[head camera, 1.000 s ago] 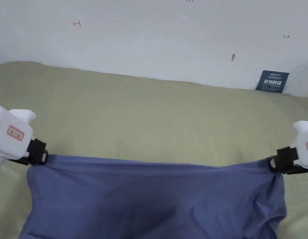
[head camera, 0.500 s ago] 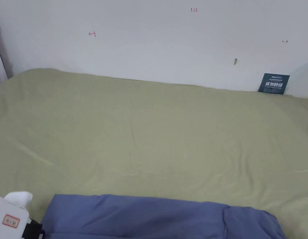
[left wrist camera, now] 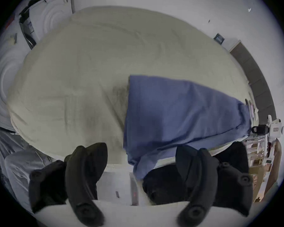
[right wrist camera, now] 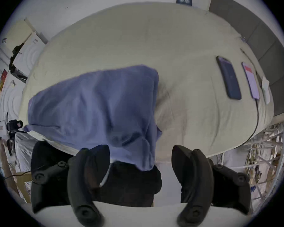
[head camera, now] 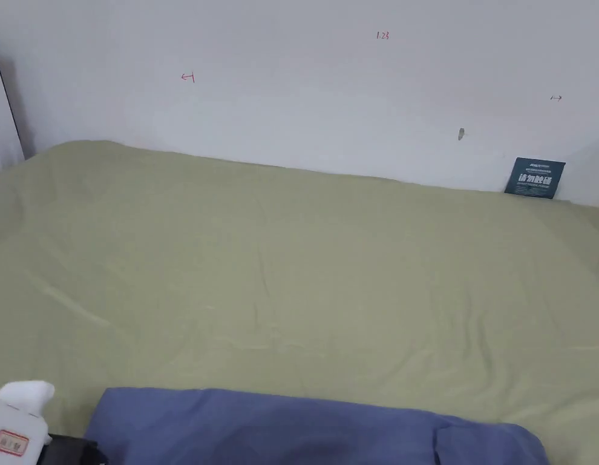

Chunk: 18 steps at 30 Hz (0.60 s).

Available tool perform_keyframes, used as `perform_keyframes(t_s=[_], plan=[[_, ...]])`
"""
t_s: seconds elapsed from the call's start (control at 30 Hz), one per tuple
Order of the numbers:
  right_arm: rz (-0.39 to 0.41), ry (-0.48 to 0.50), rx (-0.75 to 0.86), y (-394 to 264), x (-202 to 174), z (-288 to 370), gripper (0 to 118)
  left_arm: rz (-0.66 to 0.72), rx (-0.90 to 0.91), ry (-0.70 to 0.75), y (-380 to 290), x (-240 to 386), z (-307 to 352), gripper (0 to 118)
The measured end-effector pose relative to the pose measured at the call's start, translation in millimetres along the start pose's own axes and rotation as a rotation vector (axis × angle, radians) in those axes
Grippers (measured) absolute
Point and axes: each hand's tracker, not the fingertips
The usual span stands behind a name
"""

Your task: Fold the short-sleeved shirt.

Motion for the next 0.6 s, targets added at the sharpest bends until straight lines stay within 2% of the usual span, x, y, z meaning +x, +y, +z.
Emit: perform_keyframes(t_s=[0.03,0.1,0.13,0.17,0.2,0.23,0.27,0.5,0.6], plan=[[0.007,0.026,0.041,1,-3,13,77,0.02,0.026,-0.016,-1,2,11,92],[-0.022,0.066,0.105,2,-8,30,79,0.041,0.091,-0.014,-1,5,22,91],[-0.028,0.082,0.129,2,-14,37,75,0.036,0.118,-0.017,0,7,26,85],[-0.017,0.089,0.122,2,-20,41,64,0.02,0.148,-0.013,1,13,32,74],[-0.002,0.093,0.136,3,-25,43,42,0.007,0.169,-0.014,1,16,33,51],[0.019,0.09,0.158,3,-31,43,0,-0.006,0.17,-0.023,3,17,30,10],[0.034,0.094,0.154,6,-35,41,0,-0.007,0.16,-0.021,6,20,25,0],[0.061,0.102,0.134,2,-58,27,0,-0.009,0.123,-0.038,18,7,4,0],[0.066,0.114,0.122,5,-65,20,0,-0.021,0.087,-0.119,30,-21,-7,0]])
